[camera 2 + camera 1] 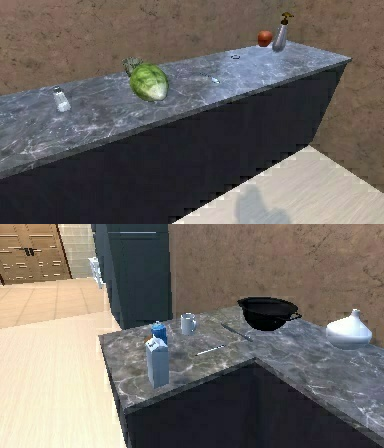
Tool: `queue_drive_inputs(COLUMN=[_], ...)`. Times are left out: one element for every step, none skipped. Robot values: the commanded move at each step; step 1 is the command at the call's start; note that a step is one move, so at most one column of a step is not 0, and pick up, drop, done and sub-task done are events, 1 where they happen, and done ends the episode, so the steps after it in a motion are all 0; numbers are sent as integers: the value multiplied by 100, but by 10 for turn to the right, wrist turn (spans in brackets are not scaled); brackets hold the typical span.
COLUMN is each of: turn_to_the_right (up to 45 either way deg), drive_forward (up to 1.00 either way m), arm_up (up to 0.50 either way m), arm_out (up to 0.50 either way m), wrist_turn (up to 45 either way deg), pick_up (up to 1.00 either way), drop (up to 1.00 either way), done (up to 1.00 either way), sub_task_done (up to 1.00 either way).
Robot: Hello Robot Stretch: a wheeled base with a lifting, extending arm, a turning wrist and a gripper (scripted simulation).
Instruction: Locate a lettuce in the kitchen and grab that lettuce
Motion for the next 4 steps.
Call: queue_drive_inputs(turn_to_the_right=[0,0,0,0], drive_forward=[0,0,0,0], arm_up=[38,0,0,0], arm_out=[0,48,0,0], wrist_turn=[0,0,450,450], pick_up=[0,0,0,0], drop=[0,0,0,0], done=[0,0,0,0], sub_task_done=[0,0,0,0])
